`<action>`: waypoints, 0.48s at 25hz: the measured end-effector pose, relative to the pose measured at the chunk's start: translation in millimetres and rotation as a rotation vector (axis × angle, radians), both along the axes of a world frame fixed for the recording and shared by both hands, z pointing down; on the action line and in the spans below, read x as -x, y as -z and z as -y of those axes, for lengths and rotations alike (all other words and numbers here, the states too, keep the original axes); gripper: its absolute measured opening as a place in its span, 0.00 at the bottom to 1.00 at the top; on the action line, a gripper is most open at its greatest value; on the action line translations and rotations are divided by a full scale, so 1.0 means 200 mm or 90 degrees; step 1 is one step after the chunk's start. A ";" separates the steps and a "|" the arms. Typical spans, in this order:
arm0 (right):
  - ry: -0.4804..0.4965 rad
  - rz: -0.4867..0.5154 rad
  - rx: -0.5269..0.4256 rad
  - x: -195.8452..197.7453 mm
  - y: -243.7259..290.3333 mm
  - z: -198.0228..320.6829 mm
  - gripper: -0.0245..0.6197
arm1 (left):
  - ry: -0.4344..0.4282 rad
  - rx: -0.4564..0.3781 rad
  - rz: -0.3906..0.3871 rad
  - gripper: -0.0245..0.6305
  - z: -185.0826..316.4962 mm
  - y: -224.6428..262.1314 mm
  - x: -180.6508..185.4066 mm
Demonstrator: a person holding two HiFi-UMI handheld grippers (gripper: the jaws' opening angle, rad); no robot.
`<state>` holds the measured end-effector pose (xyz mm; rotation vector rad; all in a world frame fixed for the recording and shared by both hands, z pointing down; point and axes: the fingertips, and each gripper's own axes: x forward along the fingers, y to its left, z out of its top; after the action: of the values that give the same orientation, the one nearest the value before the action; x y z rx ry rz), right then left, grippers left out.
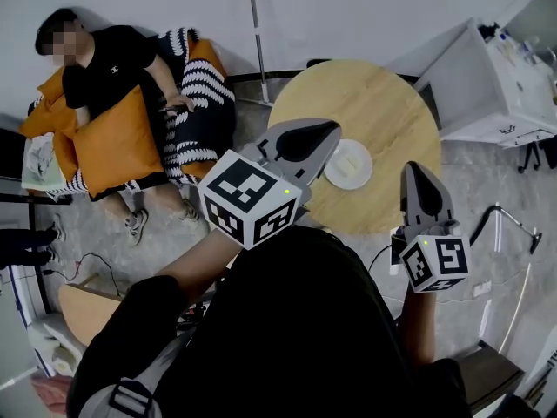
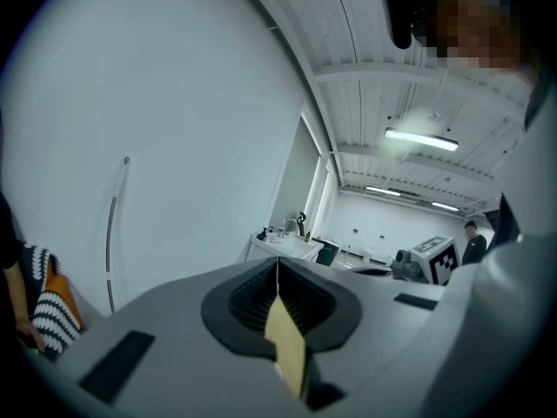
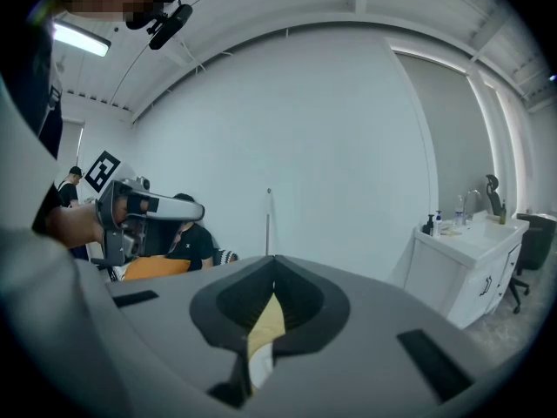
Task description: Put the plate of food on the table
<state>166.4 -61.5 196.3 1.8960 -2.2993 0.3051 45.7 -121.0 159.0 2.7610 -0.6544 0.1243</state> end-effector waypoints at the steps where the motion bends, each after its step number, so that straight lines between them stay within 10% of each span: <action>1: 0.002 0.000 -0.003 0.00 0.01 0.00 0.05 | -0.001 -0.002 0.000 0.06 0.00 0.01 -0.01; 12: 0.017 -0.002 -0.008 0.00 0.01 0.04 0.05 | 0.001 -0.007 0.008 0.06 0.03 0.01 -0.02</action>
<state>165.6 -69.2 194.4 1.8685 -2.3272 0.2846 49.2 -127.1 157.1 2.7717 -0.6624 0.1388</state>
